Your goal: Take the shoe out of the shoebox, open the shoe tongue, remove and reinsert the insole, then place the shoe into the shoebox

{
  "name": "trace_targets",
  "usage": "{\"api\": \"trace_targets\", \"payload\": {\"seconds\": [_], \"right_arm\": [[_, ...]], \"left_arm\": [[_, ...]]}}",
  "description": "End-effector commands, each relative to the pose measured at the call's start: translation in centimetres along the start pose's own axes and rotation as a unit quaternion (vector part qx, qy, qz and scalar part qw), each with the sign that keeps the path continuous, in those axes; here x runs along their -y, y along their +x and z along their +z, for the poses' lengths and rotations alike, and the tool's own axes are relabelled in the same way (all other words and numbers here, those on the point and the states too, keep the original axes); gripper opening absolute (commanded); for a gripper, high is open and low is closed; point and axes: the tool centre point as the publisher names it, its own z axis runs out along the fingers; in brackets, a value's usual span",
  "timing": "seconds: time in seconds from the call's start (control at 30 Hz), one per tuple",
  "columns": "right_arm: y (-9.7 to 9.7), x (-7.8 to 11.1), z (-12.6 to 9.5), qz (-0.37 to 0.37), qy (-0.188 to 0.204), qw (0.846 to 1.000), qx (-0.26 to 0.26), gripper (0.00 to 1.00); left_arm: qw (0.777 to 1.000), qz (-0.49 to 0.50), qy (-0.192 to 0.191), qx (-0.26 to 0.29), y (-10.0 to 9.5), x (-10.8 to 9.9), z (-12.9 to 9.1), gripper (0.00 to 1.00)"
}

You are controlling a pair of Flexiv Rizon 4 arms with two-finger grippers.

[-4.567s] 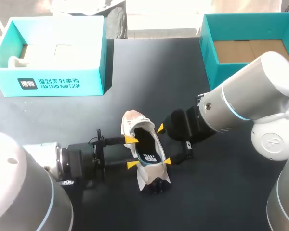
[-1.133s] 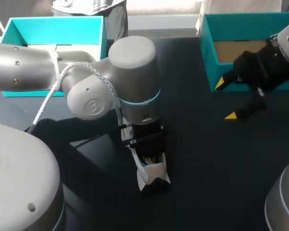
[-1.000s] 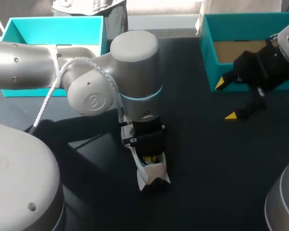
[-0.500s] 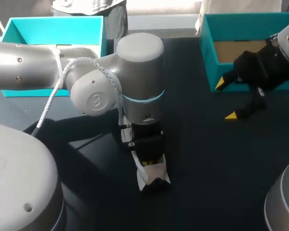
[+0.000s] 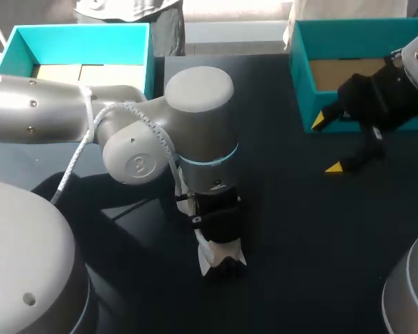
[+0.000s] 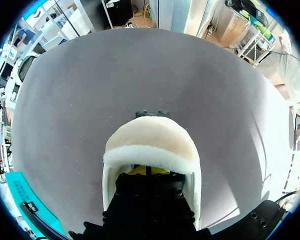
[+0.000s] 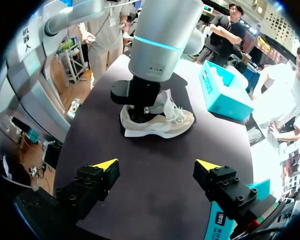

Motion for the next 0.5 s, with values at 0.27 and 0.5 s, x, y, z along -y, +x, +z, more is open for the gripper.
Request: {"api": "trace_targets", "payload": {"seconds": [0.27, 0.5], "right_arm": [[-0.1, 0.0, 0.1, 0.000, 0.001, 1.000, -0.001, 1.00], [-0.1, 0.0, 0.1, 0.000, 0.001, 1.000, -0.001, 1.00]], "left_arm": [[1.000, 0.012, 0.008, -0.001, 0.5, 0.4, 1.5, 0.00], [1.000, 0.014, -0.006, -0.006, 0.7, 0.2, 2.1, 0.00]]}}
